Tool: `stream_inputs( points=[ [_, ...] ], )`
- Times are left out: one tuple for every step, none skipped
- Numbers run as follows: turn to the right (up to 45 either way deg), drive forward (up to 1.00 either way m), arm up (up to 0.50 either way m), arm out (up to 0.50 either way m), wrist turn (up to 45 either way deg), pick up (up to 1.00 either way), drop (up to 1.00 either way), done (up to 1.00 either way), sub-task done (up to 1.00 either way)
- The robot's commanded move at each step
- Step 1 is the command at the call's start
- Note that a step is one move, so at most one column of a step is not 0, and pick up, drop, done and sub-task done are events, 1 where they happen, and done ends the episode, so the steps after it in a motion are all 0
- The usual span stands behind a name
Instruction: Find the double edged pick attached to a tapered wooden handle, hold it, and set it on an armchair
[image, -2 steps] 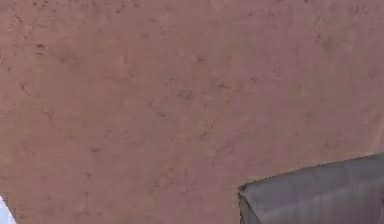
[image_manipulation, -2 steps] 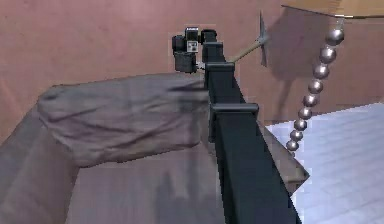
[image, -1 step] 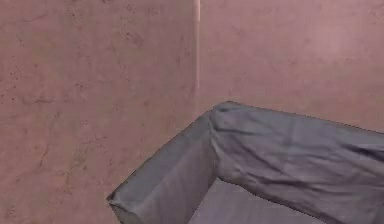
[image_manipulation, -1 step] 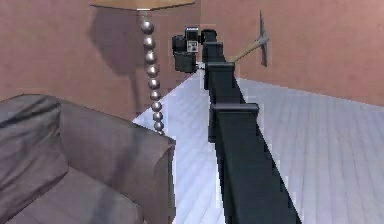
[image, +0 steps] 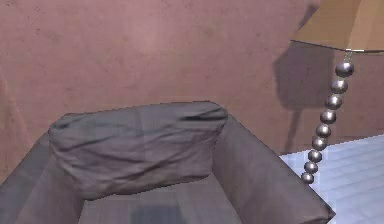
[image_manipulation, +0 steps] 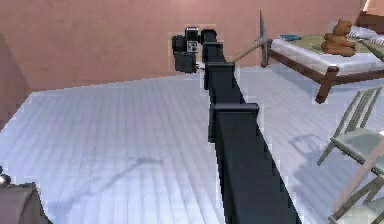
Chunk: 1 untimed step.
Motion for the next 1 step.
stream_inputs(
  points=[
    [6.0,0.00,0.00,0.00,0.0,0.00,0.00,0.00,0.00]
  ],
)
